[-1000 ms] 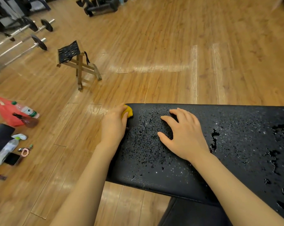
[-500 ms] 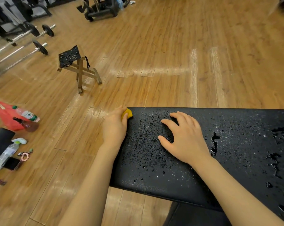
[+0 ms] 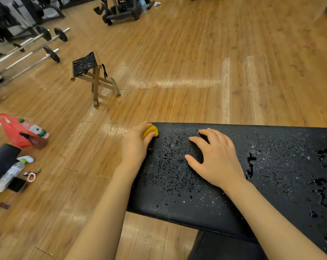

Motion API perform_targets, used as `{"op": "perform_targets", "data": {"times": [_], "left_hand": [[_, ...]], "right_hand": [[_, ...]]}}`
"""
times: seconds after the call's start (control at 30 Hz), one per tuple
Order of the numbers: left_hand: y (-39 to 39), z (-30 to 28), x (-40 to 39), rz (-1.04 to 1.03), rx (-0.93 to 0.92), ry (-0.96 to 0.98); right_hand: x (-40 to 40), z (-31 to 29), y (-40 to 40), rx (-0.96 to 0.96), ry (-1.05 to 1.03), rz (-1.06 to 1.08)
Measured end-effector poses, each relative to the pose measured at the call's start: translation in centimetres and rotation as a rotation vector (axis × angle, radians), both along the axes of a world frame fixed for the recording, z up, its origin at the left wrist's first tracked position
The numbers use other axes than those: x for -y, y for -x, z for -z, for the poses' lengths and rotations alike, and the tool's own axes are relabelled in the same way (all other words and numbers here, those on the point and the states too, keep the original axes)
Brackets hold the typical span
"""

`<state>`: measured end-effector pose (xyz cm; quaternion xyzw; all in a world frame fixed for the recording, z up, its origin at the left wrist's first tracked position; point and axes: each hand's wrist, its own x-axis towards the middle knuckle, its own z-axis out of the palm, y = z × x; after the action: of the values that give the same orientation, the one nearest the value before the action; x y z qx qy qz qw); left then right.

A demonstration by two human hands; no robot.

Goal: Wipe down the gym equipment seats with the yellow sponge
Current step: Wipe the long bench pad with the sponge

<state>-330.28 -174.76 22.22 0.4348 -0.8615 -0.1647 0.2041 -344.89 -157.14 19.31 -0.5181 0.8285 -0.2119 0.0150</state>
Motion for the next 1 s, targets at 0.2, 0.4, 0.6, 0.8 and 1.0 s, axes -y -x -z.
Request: {"op": "perform_targets", "data": {"times": [0.2, 0.4, 0.6, 0.8, 1.0], "left_hand": [[-1.7, 0.3, -2.1, -0.017, -0.054, -0.001], [-4.4, 1.1, -4.8, 0.004, -0.097, 0.013], [1.6, 0.2, -1.2, 0.026, -0.018, 0.031], [-0.3, 0.8, -2.6, 0.041, -0.02, 0.003], [-3.3, 1.6, -5.0, 0.05, -0.062, 0.018]], "right_hand": [[-0.1, 0.0, 0.0, 0.004, 0.006, -0.004], [-0.1, 0.0, -0.1, -0.002, 0.002, -0.002], [-0.2, -0.1, -0.2, -0.01, -0.009, 0.002], [-0.2, 0.0, -0.5, -0.023, -0.035, 0.003], [-0.2, -0.1, -0.4, -0.012, -0.034, 0.009]]}}
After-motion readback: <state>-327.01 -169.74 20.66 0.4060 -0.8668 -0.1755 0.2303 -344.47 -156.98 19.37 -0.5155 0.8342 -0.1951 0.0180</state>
